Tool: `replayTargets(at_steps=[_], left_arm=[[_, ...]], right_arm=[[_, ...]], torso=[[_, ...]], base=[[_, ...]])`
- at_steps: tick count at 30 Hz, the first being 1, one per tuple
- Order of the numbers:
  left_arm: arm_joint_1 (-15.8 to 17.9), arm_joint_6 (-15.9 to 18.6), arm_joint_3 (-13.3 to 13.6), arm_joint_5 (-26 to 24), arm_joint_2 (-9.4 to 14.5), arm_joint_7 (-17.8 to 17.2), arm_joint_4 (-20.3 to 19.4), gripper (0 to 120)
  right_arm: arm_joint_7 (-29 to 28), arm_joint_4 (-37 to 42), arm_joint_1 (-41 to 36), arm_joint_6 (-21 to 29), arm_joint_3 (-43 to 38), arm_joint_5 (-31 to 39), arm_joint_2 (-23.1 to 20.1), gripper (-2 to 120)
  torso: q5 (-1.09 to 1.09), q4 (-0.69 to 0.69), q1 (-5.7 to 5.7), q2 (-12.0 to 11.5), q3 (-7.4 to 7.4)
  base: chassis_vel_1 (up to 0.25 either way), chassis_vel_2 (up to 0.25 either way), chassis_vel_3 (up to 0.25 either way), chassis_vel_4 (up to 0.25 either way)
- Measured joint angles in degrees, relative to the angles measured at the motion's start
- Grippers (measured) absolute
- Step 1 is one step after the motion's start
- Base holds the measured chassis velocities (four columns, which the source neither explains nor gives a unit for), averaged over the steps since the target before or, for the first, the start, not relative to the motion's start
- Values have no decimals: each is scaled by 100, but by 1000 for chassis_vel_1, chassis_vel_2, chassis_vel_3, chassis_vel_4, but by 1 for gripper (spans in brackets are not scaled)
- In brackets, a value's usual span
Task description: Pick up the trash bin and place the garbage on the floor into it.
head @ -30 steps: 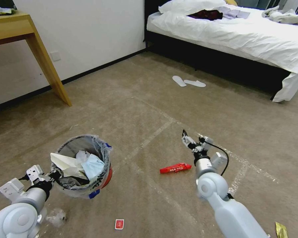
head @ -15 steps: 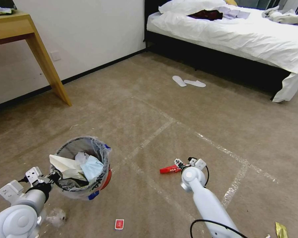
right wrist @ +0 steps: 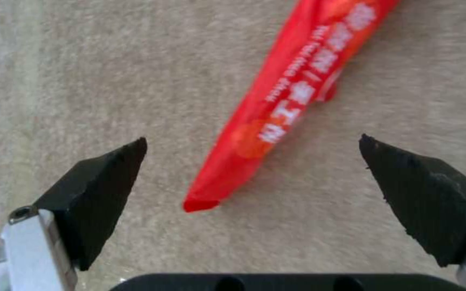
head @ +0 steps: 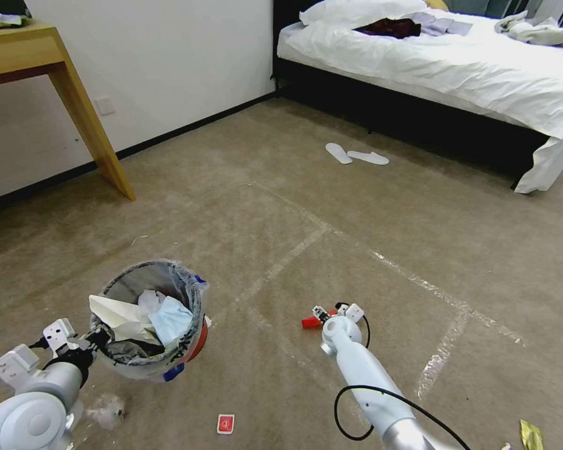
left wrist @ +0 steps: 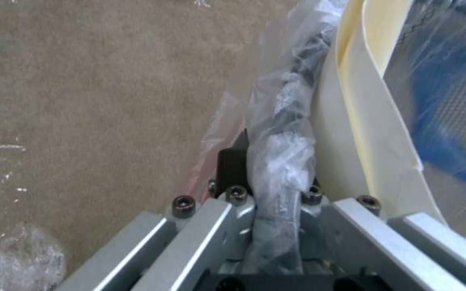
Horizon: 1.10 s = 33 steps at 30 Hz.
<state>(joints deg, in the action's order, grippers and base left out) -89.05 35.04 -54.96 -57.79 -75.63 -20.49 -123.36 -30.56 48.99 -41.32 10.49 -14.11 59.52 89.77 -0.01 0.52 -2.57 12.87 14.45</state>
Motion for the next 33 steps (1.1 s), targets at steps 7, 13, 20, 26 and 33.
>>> replayTargets(at_steps=[7, 13, 20, 26, 33], left_arm=[[-44, -7, -57, -40, 19, 5, -89, 1], [-52, -16, -70, -55, 40, 9, -96, 1], [-32, -18, -62, -77, 60, 9, -99, 1], [-60, -28, -55, -88, 47, 9, -170, 1], [-77, -39, -41, -93, 43, 9, -226, 1]], right_arm=[[457, -737, 339, -63, -119, -223, 211, 100], [727, -1147, 475, -116, -291, -421, 251, 100], [1022, -1367, 531, -158, -420, -569, 248, 99], [1528, -1804, 710, -235, -612, -823, 242, 77], [1716, -1980, 755, -254, -697, -946, 240, 64]], torso=[[1, 0, 0, 0, 0], [1, 1, 0, 0, 0], [0, 0, 0, 0, 0], [1, 0, 0, 0, 0], [1, 1, 0, 0, 0]], base=[[0, 0, 0, 0], [0, 0, 0, 0], [0, 0, 0, 0], [0, 0, 0, 0], [0, 0, 0, 0]])
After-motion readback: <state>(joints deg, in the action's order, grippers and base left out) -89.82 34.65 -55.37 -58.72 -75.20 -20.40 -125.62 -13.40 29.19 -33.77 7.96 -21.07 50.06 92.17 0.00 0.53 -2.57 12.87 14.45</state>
